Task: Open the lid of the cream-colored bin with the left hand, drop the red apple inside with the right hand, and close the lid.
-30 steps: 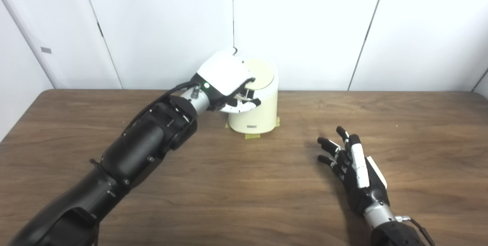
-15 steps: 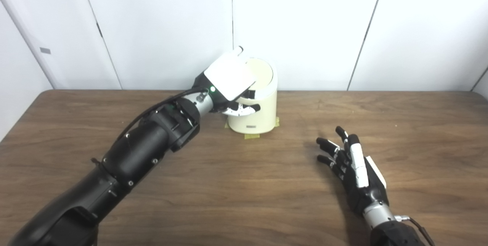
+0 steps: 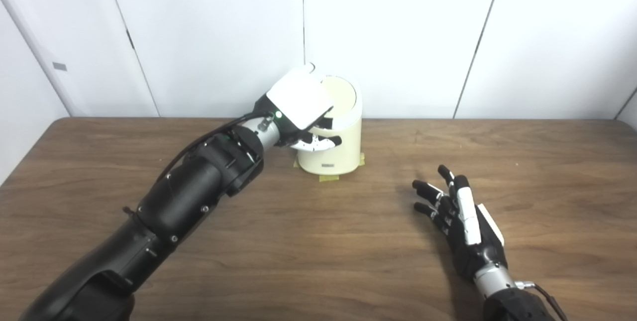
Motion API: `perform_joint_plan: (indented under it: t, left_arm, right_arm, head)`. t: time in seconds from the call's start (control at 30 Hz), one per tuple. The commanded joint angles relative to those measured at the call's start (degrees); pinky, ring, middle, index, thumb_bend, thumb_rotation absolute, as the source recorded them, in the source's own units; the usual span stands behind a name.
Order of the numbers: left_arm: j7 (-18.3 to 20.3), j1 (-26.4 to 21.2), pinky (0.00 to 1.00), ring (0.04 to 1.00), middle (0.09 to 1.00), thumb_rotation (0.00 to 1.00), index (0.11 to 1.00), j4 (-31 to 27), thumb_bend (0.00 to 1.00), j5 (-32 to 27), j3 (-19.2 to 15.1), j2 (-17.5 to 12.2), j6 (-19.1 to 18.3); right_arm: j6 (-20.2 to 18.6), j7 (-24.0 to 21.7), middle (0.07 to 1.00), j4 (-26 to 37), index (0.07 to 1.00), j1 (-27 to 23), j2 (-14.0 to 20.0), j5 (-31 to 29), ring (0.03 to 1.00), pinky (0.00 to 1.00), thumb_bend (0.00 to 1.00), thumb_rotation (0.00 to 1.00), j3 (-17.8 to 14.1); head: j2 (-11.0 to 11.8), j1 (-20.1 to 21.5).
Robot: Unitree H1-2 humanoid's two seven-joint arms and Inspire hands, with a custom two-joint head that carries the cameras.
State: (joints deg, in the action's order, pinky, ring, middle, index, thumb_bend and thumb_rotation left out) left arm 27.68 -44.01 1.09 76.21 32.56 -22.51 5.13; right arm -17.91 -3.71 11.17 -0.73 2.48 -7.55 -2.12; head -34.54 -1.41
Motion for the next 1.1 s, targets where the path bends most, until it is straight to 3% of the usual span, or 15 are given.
perform_joint_plan:
  t: [0.0,0.27,0.47,0.57,0.7,0.8,0.9,0.97,1.07]
  left_arm:
    - [3.0,-0.1,0.97,0.905,0.833,1.0,0.77,0.2,0.52,-0.6,0.1,-0.7,0.6]
    - [2.7,0.6,0.99,0.911,0.843,1.0,0.778,0.4,0.52,-1.8,-0.3,-0.9,0.5]
    - [0.1,0.6,0.96,0.877,0.815,1.0,0.78,-4.1,0.47,-5.2,-4.6,-1.2,0.2]
    - [-1.8,-0.1,0.96,0.862,0.802,1.0,0.78,-6.9,0.44,-7.7,-8.2,-1.0,-0.2]
    - [-0.7,-0.9,0.98,0.884,0.821,1.0,0.796,-11.2,0.41,-10.2,-12.7,-0.8,-1.6]
    - [-2.0,-0.4,0.9,0.866,0.828,1.0,0.795,-14.3,0.39,-11.9,-16.2,-0.6,-2.0]
    - [-4.6,2.0,0.84,0.832,0.813,1.0,0.806,-17.6,0.37,-13.7,-20.3,0.7,-3.7]
    - [-5.1,4.6,0.73,0.822,0.82,0.98,0.817,-20.0,0.37,-16.3,-23.3,2.6,-6.3]
    - [-5.6,9.4,0.72,0.837,0.846,0.99,0.836,-23.4,0.37,-21.4,-27.3,5.0,-9.8]
  right_arm:
    - [-0.4,0.3,0.785,0.3,1.0,-1.0,0.0,0.2,0.878,0.88,0.48,1.0,0.1]
    - [-0.3,0.1,0.785,0.0,1.0,-1.3,0.1,0.0,0.875,0.88,0.48,1.0,0.0]
    - [-0.3,0.3,0.776,0.2,1.0,-1.2,0.1,0.2,0.872,0.88,0.48,1.0,-0.1]
    - [-0.1,0.4,0.779,-0.2,1.0,-1.4,0.3,0.2,0.875,0.87,0.48,1.0,-0.4]
    - [0.1,0.4,0.788,-0.4,1.0,-1.6,0.5,0.3,0.877,0.88,0.48,1.0,-0.6]
    - [0.3,0.4,0.785,-0.7,1.0,-1.7,0.6,0.4,0.877,0.87,0.49,1.0,-0.7]
    - [0.3,0.4,0.787,-0.9,1.0,-1.8,0.7,0.4,0.877,0.88,0.48,1.0,-0.7]
    - [0.5,0.4,0.787,-1.0,1.0,-1.9,0.8,0.4,0.874,0.87,0.48,1.0,-0.7]
    - [0.7,0.4,0.793,-0.9,1.0,-1.9,0.7,0.3,0.873,0.86,0.48,1.0,-0.9]
  head:
    - [-0.1,0.0]
    - [0.0,0.0]
    - [-0.1,0.1]
    - [0.0,0.0]
    - [0.0,-0.2]
    - [0.0,-0.2]
    - [-0.1,-0.3]
    - [-0.1,-0.3]
    - [-0.1,0.0]
